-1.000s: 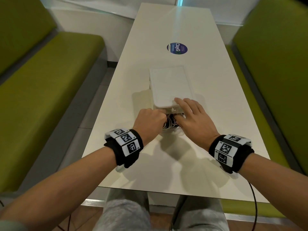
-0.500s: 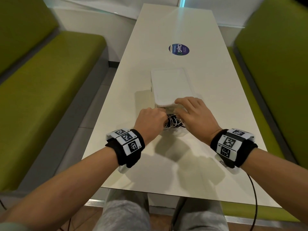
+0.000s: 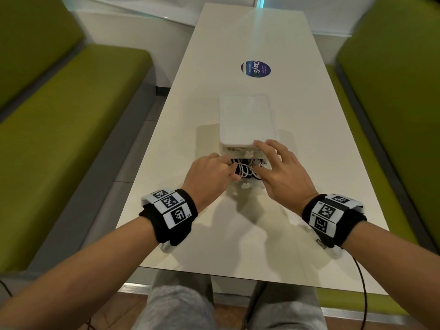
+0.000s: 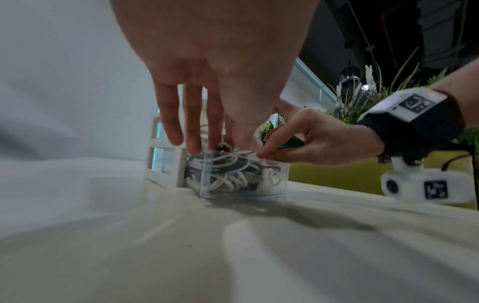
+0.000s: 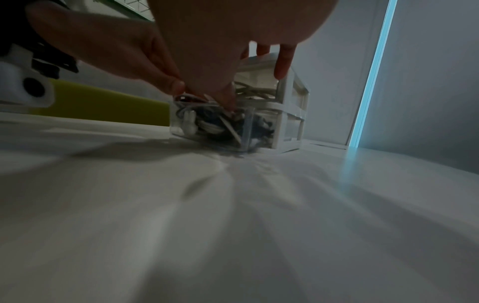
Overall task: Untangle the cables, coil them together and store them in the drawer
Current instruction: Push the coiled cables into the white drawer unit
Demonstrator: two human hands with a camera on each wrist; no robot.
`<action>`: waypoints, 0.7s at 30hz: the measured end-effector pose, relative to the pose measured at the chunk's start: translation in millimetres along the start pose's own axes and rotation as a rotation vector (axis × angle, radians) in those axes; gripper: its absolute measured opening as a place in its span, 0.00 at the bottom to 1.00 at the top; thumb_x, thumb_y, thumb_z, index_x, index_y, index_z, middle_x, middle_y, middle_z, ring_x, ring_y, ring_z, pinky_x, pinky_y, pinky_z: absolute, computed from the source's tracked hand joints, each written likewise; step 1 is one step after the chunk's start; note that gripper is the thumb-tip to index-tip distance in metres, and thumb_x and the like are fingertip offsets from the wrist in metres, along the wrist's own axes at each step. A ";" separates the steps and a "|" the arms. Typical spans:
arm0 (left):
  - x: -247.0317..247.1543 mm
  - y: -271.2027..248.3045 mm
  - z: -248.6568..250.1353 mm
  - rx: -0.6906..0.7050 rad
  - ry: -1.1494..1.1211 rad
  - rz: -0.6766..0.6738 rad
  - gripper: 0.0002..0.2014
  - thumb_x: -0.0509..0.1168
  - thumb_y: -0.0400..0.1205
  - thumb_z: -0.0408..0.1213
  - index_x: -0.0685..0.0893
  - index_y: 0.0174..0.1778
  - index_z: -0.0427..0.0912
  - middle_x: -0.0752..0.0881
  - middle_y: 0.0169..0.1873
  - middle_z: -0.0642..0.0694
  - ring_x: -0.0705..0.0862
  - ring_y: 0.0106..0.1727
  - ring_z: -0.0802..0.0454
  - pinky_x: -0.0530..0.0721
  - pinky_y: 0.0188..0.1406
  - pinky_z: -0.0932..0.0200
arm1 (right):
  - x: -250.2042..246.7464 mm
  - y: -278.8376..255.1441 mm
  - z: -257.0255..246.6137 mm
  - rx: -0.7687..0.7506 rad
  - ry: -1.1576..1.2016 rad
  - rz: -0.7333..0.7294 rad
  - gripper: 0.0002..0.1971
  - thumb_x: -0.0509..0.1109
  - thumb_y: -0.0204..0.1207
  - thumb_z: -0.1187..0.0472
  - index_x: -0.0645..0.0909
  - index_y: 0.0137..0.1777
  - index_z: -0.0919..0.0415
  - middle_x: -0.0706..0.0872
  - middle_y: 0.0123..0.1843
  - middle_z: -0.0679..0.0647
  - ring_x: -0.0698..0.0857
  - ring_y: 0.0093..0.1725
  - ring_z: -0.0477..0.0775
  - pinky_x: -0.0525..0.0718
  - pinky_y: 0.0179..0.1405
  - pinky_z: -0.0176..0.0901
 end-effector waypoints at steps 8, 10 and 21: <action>7.8 10.4 -13.0 -0.088 -0.207 -0.001 0.09 0.68 0.82 0.42 0.92 0.49 0.43 0.87 0.42 0.47 0.83 0.42 0.43 0.79 0.38 0.53 | 3.8 1.8 12.1 -0.050 -0.071 -0.101 0.20 0.77 0.71 0.43 0.85 0.55 0.55 0.62 0.84 0.63 0.68 0.77 0.69 0.70 0.67 0.66; 11.1 13.1 -12.4 -0.166 -0.300 0.043 0.08 0.69 0.80 0.41 0.92 0.49 0.44 0.87 0.41 0.48 0.84 0.42 0.45 0.82 0.40 0.52 | 6.5 3.2 14.9 -0.029 -0.073 -0.102 0.17 0.77 0.72 0.45 0.85 0.55 0.54 0.61 0.86 0.63 0.66 0.79 0.71 0.68 0.71 0.68; 12.8 20.3 -7.3 -0.167 -0.281 -0.016 0.10 0.71 0.80 0.43 0.92 0.47 0.42 0.87 0.47 0.49 0.85 0.40 0.44 0.84 0.40 0.48 | 18.5 4.9 17.5 0.020 -0.051 -0.086 0.12 0.78 0.74 0.53 0.86 0.54 0.54 0.59 0.86 0.61 0.62 0.81 0.75 0.73 0.68 0.66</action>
Point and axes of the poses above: each hand's wrist, its own y-axis towards the middle knuckle, its own x-axis out of the palm, z = x × y, the point moved 2 cm from there along y, towards the middle knuckle
